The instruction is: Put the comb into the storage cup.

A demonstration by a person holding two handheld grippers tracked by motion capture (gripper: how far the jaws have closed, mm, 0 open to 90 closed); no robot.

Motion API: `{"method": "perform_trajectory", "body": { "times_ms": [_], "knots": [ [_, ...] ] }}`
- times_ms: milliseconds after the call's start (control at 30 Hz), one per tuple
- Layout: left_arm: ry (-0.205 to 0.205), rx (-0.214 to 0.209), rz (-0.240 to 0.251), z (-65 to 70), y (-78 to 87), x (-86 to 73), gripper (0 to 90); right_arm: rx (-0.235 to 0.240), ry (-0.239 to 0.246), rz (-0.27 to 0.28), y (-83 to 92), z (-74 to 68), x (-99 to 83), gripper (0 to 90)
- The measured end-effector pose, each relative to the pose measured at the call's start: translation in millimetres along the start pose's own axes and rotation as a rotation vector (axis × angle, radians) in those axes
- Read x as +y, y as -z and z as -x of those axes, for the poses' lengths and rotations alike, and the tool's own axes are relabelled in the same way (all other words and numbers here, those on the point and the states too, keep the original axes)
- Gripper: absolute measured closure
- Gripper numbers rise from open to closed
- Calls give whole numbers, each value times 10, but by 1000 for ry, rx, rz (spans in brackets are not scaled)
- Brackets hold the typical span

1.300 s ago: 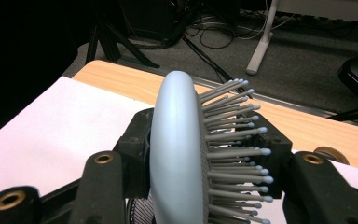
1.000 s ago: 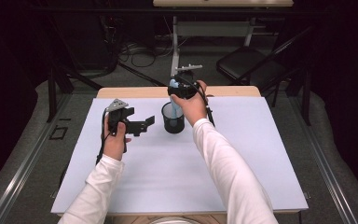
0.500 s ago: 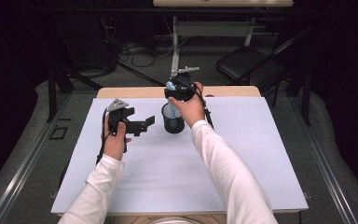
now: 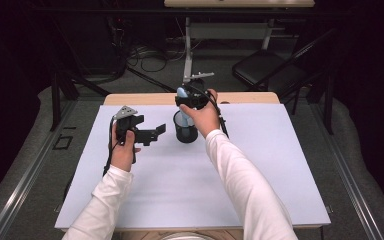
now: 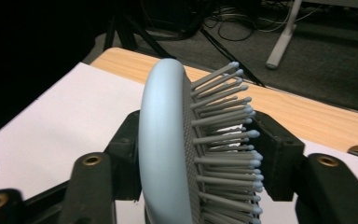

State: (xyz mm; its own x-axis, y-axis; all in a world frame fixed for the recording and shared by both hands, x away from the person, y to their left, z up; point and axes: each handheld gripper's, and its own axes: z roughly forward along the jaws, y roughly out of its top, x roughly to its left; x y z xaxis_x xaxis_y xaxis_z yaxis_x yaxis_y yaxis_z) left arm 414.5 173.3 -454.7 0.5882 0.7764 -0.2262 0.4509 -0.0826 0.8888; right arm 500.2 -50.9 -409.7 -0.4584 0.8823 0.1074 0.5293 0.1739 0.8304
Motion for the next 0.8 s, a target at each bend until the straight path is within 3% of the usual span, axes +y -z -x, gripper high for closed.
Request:
{"method": "perform_trajectory", "body": {
  "times_ms": [167,333,800],
  "knots": [
    [2,1,-1,4,-7,-3,7,19,-17,13,24,2,5,374],
    [1,0,-1,1,-5,-2,7,2,-10,34,48,20,12,288],
    [5,1,-3,-4,-14,-3,8,-5,-32,-21,80,83,16,54]
  ]
}}
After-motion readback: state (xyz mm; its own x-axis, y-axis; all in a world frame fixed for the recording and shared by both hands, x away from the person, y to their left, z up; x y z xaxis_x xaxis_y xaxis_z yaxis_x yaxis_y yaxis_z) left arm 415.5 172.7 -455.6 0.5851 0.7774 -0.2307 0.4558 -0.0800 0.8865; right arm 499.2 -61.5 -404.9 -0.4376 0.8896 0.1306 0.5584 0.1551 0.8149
